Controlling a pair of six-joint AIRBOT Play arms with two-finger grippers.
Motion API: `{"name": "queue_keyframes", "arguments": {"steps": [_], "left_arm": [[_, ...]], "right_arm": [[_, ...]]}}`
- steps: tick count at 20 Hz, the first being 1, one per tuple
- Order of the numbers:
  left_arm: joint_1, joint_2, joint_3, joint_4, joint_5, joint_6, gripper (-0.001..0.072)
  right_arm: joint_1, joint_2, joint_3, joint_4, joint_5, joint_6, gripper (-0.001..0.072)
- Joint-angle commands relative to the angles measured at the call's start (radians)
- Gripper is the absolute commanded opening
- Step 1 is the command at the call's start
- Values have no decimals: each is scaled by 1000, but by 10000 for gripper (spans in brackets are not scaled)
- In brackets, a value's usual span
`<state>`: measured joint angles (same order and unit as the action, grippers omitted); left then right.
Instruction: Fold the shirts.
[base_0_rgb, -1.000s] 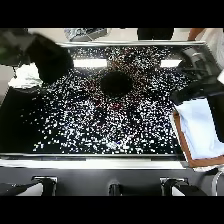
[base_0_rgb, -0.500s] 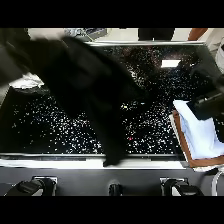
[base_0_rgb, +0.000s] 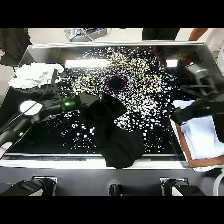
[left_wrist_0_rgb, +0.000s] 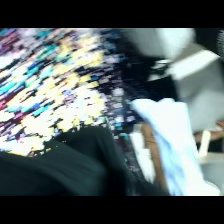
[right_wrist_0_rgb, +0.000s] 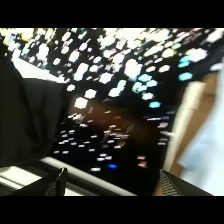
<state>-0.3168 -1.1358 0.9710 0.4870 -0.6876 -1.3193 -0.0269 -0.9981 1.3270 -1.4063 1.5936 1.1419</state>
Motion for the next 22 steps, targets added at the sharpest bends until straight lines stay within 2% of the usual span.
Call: {"name": "queue_keyframes", "arguments": {"steps": [1,3,6,8,10,12,17,21,22], "left_arm": [[98,-96,14,12,-41,-26,670],[220,-91,56,109,-142,-18,663],[390,-94,73,277,-374,-53,663],[441,-106,71,400,-477,-53,663],[448,-118,53,465,-472,-53,663],[433,-157,47,463,-444,-53,663],[357,-319,50,457,-345,-49,663],[352,-377,50,338,-263,41,662],[350,-390,50,335,-251,41,662]], "right_arm": [[0,-118,-79,92,-10,-51,682],[0,-150,-131,122,-11,-59,683],[0,-147,-274,189,-68,-70,683],[0,-147,-386,279,-115,-90,684],[2,-147,-478,373,-150,-115,684],[2,-147,-529,425,-161,-133,684],[2,-146,-553,426,-149,-136,684],[2,-147,-614,426,-130,-137,685],[2,-146,-640,426,-130,-138,685]]}}
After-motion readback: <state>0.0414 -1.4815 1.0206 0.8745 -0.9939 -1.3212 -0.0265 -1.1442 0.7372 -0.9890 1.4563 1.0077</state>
